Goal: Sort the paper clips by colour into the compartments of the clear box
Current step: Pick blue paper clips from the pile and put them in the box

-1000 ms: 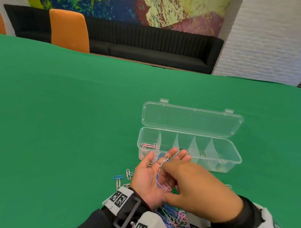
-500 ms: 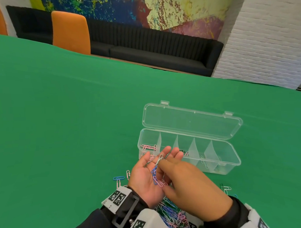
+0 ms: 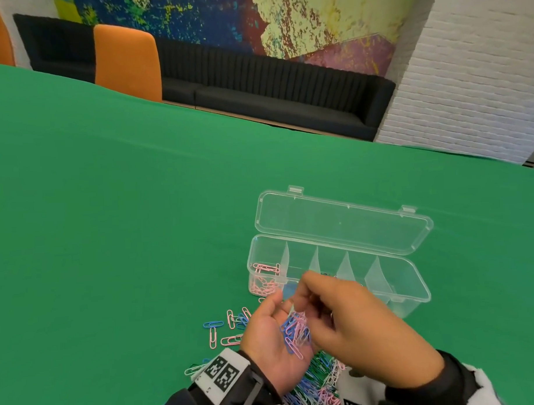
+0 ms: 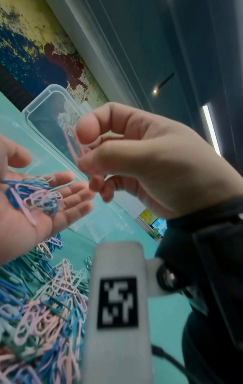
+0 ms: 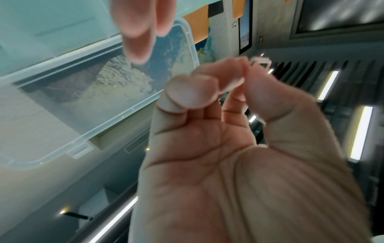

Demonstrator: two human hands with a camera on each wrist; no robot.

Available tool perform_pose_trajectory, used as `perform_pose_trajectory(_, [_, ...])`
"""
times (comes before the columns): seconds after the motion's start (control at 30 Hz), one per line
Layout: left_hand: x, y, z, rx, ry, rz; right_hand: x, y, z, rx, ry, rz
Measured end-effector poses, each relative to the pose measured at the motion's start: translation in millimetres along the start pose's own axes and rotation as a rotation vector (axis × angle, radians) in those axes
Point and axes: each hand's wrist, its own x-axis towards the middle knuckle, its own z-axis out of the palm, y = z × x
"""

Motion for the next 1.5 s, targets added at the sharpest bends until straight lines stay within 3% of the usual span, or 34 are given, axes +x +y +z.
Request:
perform_pose_trajectory(0.2, [2.3,-1.1,-1.1,0.000,0.169,0.038,45.8,3.9,-13.7,0.191,0.299,0.120])
perform_pose_trajectory(0.37, [4.1,4.4,-1.5,0.009,0.191,0.034,46.9,4.0,-22.0,0.238,0.411,0.117])
perform_pose_trajectory(0.43, [3.1,4.2,-0.7,0.031,0.172,0.017,28.8,11.3,-21.2,0.191,0.361,0.140])
perform_pose_trajectory(0.6, [-0.5,2.2,4.4,-0.056,0.055,-0.004,-3.3,25.6,-15.2,0.024,0.034,0.245])
perform_pose_trajectory(0.67, [-1.6,2.3,7.0,-0.084,-0.002,-0.006,-4.1,26.2,-14.1,-0.010,-0.009,0.229])
perform_pose_trajectory(1.0, [-3.5,1.4,13.5,-0.040,-0.087,0.018,7.6,27.7,0.0,-0.111,0.094,0.241])
perform_pose_trajectory(1.5, [-3.1,4.9,13.5,-0.029,-0.071,0.037,11.5,23.4,4.1,-0.064,0.056,0.270])
